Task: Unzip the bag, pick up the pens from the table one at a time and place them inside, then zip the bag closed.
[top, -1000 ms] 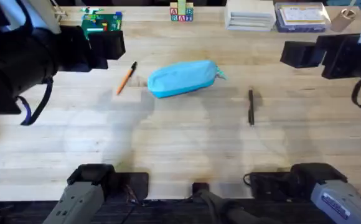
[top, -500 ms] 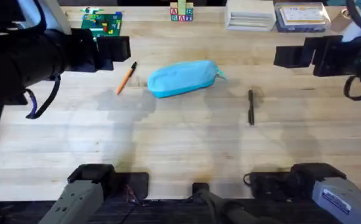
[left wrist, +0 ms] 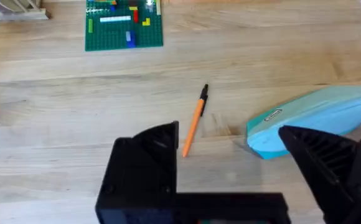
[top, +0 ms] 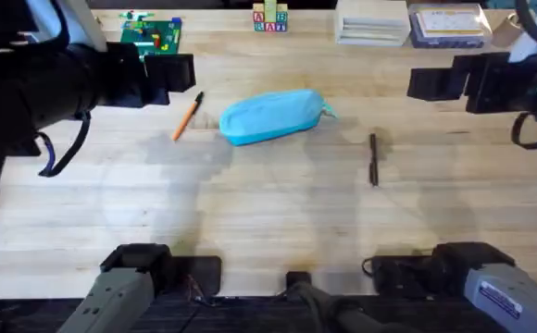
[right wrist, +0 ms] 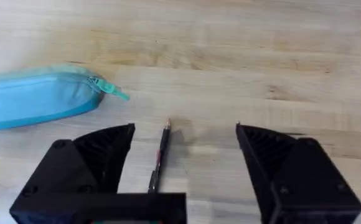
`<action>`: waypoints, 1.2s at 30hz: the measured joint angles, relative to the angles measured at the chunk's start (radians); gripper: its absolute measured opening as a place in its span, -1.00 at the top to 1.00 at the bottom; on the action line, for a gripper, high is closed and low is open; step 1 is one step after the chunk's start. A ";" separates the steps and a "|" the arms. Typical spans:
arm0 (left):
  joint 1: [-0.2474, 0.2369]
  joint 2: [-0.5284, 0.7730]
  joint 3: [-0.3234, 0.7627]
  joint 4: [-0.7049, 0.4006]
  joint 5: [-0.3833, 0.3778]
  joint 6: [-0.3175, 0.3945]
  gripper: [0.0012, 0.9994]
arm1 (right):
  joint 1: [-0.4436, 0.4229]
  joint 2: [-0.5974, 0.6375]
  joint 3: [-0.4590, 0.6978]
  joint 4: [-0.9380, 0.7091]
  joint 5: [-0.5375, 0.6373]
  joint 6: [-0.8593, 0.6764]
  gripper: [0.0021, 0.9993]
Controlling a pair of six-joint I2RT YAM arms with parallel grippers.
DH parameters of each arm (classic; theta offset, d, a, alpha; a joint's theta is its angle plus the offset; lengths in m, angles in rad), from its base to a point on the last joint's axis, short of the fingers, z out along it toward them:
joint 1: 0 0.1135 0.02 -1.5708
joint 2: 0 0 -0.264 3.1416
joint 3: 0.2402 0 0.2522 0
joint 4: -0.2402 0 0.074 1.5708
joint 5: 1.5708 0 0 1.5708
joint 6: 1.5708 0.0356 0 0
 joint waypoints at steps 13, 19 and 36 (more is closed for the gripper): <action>0.000 0.000 0.000 -0.019 0.001 0.000 -0.99 | 0.000 0.000 0.000 0.000 0.000 0.000 -1.00; 0.000 0.000 0.000 -0.019 0.055 0.064 -0.99 | 0.000 0.000 0.000 0.000 0.000 0.000 -1.00; 0.036 0.052 0.003 -0.041 0.475 0.513 -0.98 | 0.000 0.000 0.000 0.000 0.000 0.000 -1.00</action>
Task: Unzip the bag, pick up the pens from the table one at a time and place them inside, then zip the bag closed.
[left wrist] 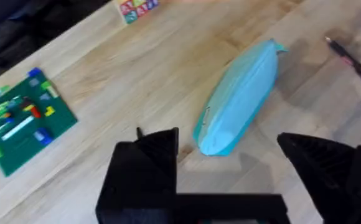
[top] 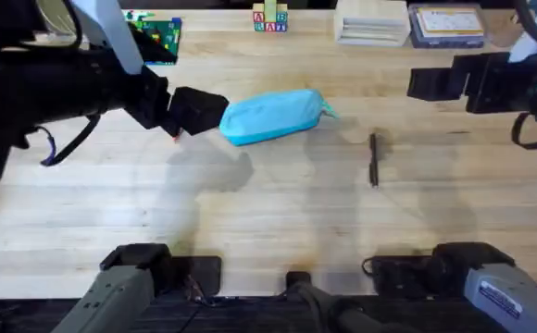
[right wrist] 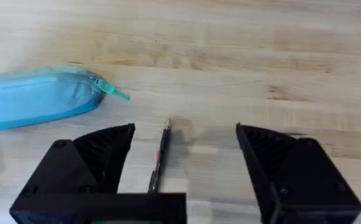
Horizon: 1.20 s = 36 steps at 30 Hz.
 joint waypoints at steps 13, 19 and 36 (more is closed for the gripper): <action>0.153 0.252 0.000 -0.012 0.336 0.220 -0.98 | 0.000 0.000 0.000 0.000 0.000 0.000 -1.00; 0.192 0.351 0.000 -0.013 0.424 0.333 -0.98 | 0.000 0.000 0.000 0.000 0.000 0.000 -1.00; 0.193 0.573 0.000 0.015 0.471 0.617 -0.99 | 0.000 0.000 0.000 0.000 0.000 0.000 -1.00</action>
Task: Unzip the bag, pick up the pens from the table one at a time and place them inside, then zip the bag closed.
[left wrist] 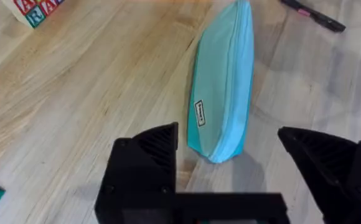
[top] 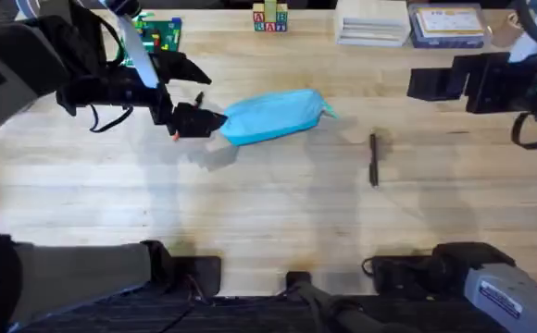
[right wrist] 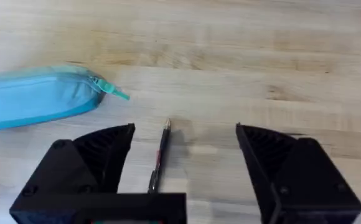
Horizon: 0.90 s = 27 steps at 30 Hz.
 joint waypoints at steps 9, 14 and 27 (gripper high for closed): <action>0.000 0.022 0.000 0.012 -0.004 0.052 -0.99 | 0.000 0.000 0.000 0.000 0.000 0.000 -1.00; 0.000 0.022 0.001 0.004 -0.004 0.166 -0.99 | 0.000 0.000 0.000 0.000 0.000 0.000 -1.00; -0.004 0.129 0.007 0.004 0.059 0.289 -0.99 | 0.000 0.000 0.000 0.000 0.000 0.000 -1.00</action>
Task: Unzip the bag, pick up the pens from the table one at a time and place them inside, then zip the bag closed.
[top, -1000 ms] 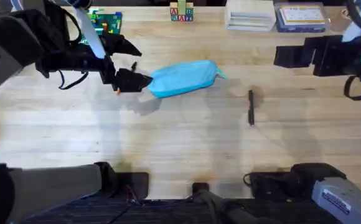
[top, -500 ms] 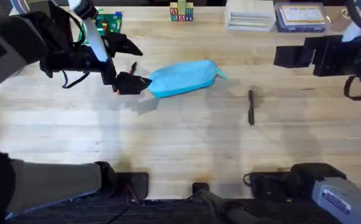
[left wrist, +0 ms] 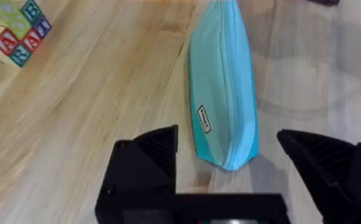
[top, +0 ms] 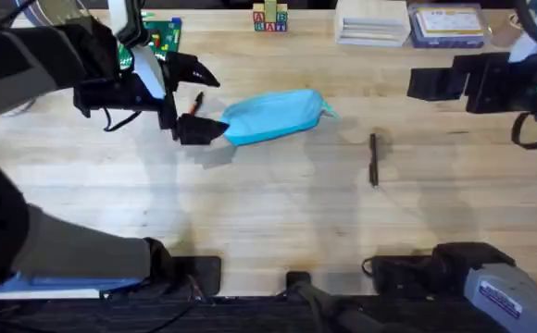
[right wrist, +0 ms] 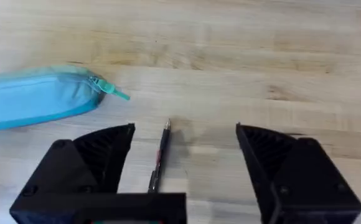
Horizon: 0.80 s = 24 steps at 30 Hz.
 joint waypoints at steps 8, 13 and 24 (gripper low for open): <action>-0.019 0.075 0.000 0.005 0.035 0.018 -0.99 | 0.000 0.000 0.000 0.000 0.000 0.000 -1.00; -0.035 0.076 0.000 0.027 0.047 0.021 -0.99 | 0.000 0.000 0.000 0.000 0.000 0.000 -1.00; -0.053 0.076 0.000 0.012 0.018 0.021 -0.99 | 0.000 0.000 0.000 0.000 0.000 0.000 -1.00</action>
